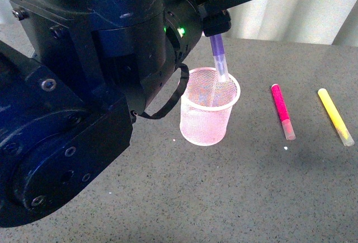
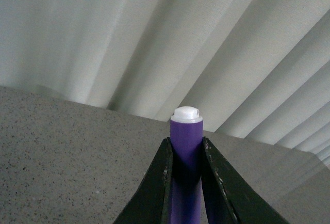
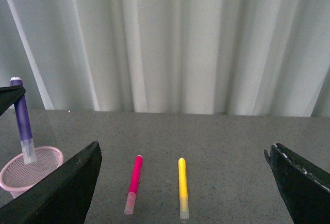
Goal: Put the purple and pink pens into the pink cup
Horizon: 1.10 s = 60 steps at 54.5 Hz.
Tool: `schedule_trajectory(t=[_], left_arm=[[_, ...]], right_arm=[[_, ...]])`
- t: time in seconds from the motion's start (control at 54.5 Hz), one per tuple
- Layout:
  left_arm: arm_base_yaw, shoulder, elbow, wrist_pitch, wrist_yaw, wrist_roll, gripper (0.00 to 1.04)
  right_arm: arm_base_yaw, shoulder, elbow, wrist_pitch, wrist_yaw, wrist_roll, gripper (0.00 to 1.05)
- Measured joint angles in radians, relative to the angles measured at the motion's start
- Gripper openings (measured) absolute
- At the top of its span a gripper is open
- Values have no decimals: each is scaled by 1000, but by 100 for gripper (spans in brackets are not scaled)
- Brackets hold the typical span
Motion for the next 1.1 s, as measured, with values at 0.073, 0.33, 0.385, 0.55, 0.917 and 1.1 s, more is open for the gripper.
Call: schedule_trajectory(t=[0.073,0.33,0.385,0.55,0.917,1.1], left_arm=[[3,17,16,7,-5,4,12],[13,51,37,14,-12,18,12],[13,52,37,14,-11,21,12],[15,53,37,19,-6,26,12],[30,46,-6,42,16,33,92],[82,-139,-98,-90,90,54,98]], right_arm=[[0,0,0,0,0,0,98],[0,0,0,0,0,0,98],[0,0,0,0,0,0,98],[0,0,0,0,0,0,98],[0,0,0,0,0,0,98],[0,0,0,0,0,0,98]])
